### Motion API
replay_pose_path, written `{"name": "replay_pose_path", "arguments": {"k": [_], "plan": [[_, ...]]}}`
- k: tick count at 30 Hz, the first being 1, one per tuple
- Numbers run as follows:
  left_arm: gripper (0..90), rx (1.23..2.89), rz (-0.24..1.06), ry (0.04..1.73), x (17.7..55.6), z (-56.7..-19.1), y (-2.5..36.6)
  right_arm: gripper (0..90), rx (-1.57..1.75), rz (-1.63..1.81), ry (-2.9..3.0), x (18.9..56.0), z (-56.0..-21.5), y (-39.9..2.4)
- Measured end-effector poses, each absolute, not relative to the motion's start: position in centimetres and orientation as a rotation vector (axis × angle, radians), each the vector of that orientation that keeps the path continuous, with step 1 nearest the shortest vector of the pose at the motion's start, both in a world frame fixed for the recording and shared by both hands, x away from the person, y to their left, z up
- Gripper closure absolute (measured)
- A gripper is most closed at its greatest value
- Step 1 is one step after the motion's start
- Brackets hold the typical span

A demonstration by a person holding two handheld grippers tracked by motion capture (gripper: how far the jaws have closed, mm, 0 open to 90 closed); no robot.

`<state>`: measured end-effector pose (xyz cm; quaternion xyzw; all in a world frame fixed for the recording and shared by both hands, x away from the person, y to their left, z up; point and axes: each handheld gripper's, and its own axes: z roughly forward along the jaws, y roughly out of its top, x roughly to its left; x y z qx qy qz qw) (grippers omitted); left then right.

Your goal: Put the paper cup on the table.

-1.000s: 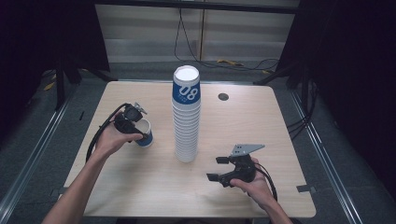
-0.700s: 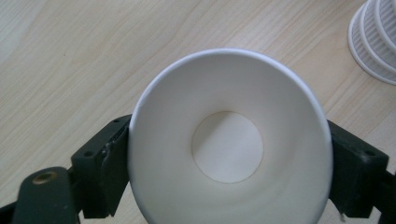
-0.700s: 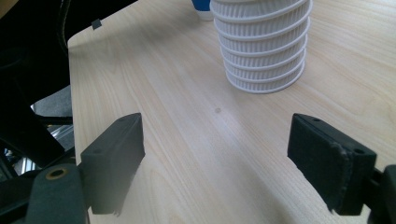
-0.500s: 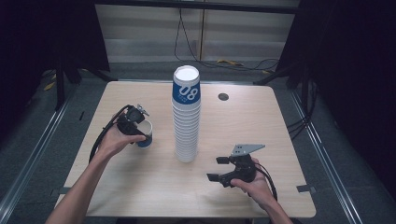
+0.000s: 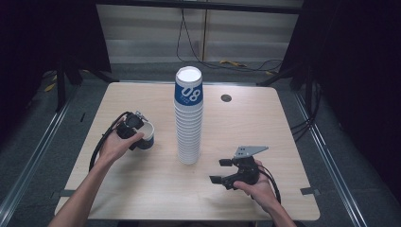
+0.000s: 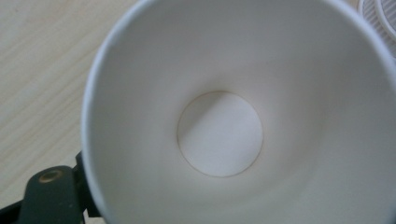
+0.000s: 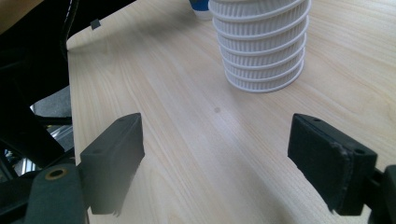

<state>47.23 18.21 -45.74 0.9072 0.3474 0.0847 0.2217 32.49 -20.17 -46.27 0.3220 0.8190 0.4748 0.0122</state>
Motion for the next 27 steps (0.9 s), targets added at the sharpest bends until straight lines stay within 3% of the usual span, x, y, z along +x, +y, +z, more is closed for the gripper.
{"name": "replay_pose_path", "arguments": {"k": [12, 27], "plan": [[16.3, 2.459, 0.183, 1.001, 46.6, -46.7, 19.0, 17.9, 1.010, 1.475, 2.557, 32.5, -46.3, -20.2], [18.5, 2.363, 0.214, 0.973, 45.2, -46.9, 21.1, 18.1, 1.012, 1.488, 2.548, 32.5, -46.1, -20.2]]}}
